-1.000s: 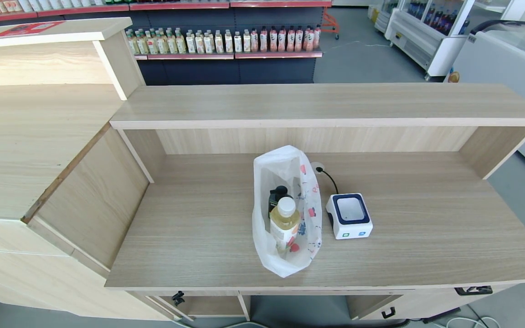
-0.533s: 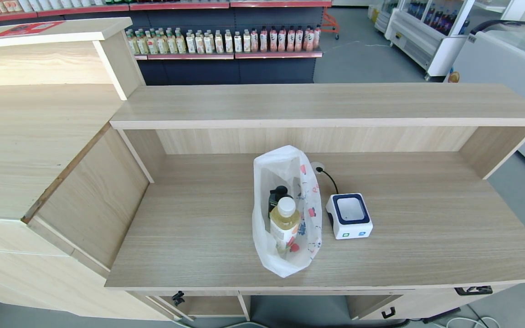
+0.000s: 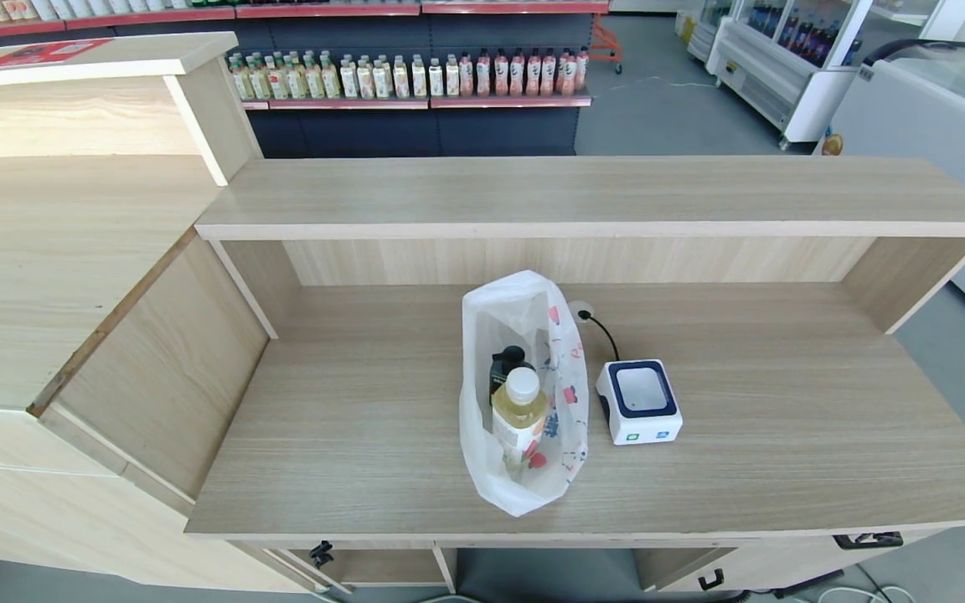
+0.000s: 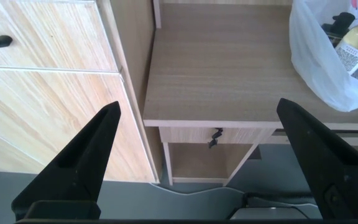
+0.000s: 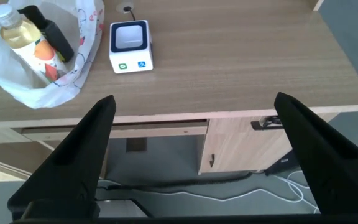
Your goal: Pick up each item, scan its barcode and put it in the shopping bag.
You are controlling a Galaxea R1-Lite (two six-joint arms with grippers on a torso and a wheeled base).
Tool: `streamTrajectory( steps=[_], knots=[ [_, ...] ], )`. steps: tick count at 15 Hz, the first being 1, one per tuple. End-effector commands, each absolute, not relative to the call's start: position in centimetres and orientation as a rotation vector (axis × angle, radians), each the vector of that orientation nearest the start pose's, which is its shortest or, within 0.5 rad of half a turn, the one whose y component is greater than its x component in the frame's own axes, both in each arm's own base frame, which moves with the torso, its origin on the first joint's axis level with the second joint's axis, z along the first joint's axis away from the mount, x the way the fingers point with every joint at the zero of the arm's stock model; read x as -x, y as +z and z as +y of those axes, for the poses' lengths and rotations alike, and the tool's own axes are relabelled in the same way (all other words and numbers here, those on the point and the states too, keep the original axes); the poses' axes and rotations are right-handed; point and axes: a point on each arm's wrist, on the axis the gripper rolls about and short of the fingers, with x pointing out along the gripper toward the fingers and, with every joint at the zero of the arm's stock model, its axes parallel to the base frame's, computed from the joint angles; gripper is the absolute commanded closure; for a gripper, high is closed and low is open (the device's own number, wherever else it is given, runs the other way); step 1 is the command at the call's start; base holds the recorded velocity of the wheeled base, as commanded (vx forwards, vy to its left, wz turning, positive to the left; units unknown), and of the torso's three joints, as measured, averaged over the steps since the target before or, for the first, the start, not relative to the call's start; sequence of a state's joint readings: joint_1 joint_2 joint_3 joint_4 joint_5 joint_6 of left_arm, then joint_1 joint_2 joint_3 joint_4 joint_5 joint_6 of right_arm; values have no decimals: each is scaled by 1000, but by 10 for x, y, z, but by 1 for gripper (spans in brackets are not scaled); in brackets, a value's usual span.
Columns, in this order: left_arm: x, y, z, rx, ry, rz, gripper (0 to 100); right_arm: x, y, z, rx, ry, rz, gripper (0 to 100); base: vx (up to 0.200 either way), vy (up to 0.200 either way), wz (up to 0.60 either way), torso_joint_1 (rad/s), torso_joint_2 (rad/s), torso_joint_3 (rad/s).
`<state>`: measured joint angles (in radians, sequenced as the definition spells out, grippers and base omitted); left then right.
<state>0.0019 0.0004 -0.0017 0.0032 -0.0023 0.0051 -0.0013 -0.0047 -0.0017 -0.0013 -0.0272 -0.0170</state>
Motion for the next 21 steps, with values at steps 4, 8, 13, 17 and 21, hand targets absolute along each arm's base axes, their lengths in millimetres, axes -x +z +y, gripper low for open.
streamTrajectory(
  steps=[4, 8, 13, 17, 21],
  knots=[
    [23, 76, 0, -9, 0, 2, 0, 23, 76, -1, 18, -28, -3, 0, 0, -200, 0, 10, 4, -1],
    [23, 76, 0, -15, 0, 2, 0, 23, 76, -1, 17, -28, -3, 0, 0, -200, 0, 4, -1, 5],
    [23, 76, 0, -3, 2, 2, 0, 23, 76, -1, 17, -28, -3, 0, 0, -160, 0, 3, 3, 2],
    [22, 76, 0, -6, 0, 14, 0, 23, 76, -1, 18, -28, -3, 0, 100, 0, 0, 1, 2, 1],
    [23, 76, 0, -3, 2, 2, 0, 23, 76, -1, 17, -28, -3, 0, 100, 0, 0, -2, 2, 4]
  ],
)
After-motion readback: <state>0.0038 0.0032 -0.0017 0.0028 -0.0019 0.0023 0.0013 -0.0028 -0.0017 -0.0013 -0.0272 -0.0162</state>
